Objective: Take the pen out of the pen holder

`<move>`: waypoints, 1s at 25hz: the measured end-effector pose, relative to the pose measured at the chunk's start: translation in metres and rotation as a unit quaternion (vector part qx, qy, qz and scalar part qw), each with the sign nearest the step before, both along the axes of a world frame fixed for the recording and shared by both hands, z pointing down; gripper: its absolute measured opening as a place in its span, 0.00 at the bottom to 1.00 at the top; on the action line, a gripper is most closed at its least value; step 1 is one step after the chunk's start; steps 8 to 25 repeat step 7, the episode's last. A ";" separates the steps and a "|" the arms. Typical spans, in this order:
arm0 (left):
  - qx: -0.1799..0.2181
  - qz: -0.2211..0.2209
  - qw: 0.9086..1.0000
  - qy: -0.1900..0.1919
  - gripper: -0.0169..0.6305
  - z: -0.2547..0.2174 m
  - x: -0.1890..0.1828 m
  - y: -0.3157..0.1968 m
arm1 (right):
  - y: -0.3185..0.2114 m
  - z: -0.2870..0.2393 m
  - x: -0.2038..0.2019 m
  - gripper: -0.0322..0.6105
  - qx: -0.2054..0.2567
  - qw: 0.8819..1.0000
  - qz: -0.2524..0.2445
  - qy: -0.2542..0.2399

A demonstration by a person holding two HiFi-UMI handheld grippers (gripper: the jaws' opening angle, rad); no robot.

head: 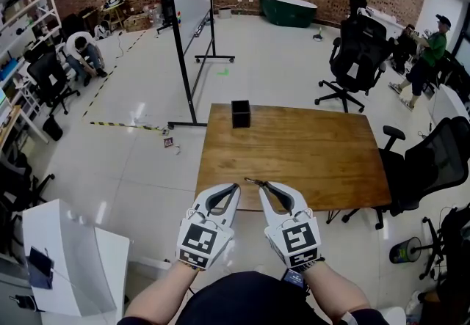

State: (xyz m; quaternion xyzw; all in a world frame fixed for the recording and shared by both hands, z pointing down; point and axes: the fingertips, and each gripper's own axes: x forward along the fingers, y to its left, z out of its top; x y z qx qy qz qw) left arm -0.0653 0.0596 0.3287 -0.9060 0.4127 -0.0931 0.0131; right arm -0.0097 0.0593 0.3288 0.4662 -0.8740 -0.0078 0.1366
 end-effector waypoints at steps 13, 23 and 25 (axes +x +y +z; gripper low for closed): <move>0.002 -0.002 1.000 0.001 0.03 -0.002 0.000 -0.002 | -0.002 -0.003 0.001 0.11 0.003 1.000 -0.001 0.001; 0.002 -0.002 1.000 0.001 0.03 -0.002 0.000 -0.002 | -0.002 -0.003 0.001 0.11 0.003 1.000 -0.001 0.001; 0.002 -0.002 1.000 0.001 0.03 -0.002 0.000 -0.002 | -0.002 -0.003 0.001 0.11 0.003 1.000 -0.001 0.001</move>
